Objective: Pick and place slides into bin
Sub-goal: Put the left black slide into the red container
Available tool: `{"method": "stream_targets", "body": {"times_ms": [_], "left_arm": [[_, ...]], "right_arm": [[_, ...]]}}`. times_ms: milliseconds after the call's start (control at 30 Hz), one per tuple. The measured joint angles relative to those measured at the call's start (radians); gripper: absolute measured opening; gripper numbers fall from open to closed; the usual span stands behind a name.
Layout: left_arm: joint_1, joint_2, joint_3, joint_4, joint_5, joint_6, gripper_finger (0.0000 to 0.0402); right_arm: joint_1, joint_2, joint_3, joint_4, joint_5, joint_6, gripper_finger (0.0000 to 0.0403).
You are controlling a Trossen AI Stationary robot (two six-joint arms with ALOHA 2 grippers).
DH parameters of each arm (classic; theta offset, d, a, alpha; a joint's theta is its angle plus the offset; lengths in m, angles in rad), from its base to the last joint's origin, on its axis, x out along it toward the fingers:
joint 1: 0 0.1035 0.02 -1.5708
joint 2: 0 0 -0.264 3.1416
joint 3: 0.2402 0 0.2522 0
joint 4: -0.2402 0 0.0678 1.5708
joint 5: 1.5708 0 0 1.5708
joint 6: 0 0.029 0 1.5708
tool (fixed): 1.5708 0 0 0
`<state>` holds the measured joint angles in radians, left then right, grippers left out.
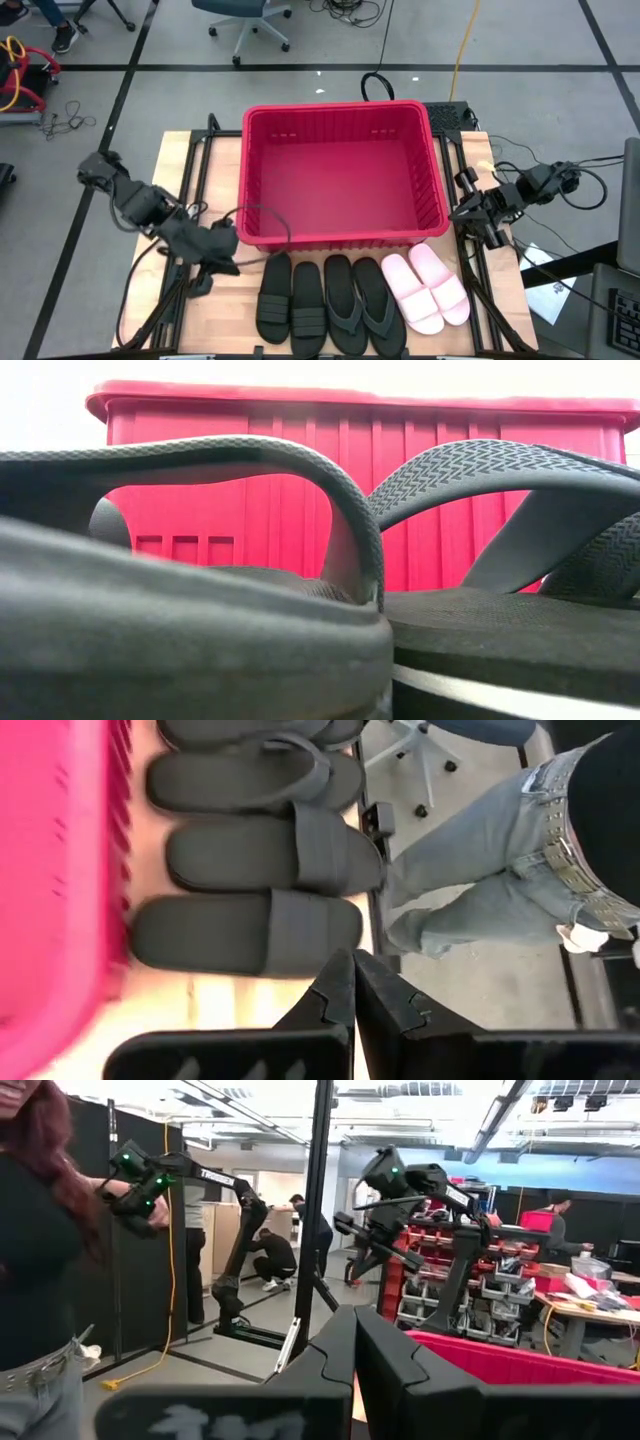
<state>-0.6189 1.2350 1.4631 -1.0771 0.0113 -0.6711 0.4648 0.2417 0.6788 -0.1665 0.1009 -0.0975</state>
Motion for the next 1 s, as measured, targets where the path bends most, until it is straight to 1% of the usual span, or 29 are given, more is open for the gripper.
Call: {"method": "stream_targets", "body": {"times_ms": [233,300,367,467,533,733,833,933,1000], "left_arm": [[-0.097,0.037,-0.001,0.000,-0.035,-0.199,0.0005],[-0.113,0.053,-0.001,0.000,-0.042,-0.224,0.0005],[-0.121,0.071,-0.001,0.000,-0.038,-0.210,0.0005],[-0.123,0.101,-0.001,0.007,0.042,-0.144,0.0001],[-0.123,0.123,-0.001,0.007,0.061,-0.115,0.0002],[-0.136,0.182,-0.002,0.015,0.014,-0.075,0.0001],[-0.144,0.204,-0.002,0.032,0.011,-0.081,0.0003],[-0.157,0.217,-0.002,0.047,-0.027,-0.095,0.0001],[-0.160,0.230,-0.002,0.047,-0.045,-0.130,0.0004]], "right_arm": [[0.000,0.001,0.000,0.000,0.001,0.010,0.0000],[0.000,0.001,0.000,0.000,0.001,0.010,0.0000],[0.000,0.001,0.000,0.001,0.001,0.009,0.0000],[0.000,0.001,0.000,0.000,0.002,0.008,0.0000],[0.000,0.001,0.000,0.000,0.002,0.008,0.0000],[0.000,0.001,0.000,0.000,0.002,0.008,0.0000],[0.000,0.001,0.000,0.000,0.002,0.007,0.0000],[0.000,0.001,0.000,0.000,0.002,0.007,0.0000],[0.000,0.001,0.000,0.000,0.002,0.007,0.0000]]}}
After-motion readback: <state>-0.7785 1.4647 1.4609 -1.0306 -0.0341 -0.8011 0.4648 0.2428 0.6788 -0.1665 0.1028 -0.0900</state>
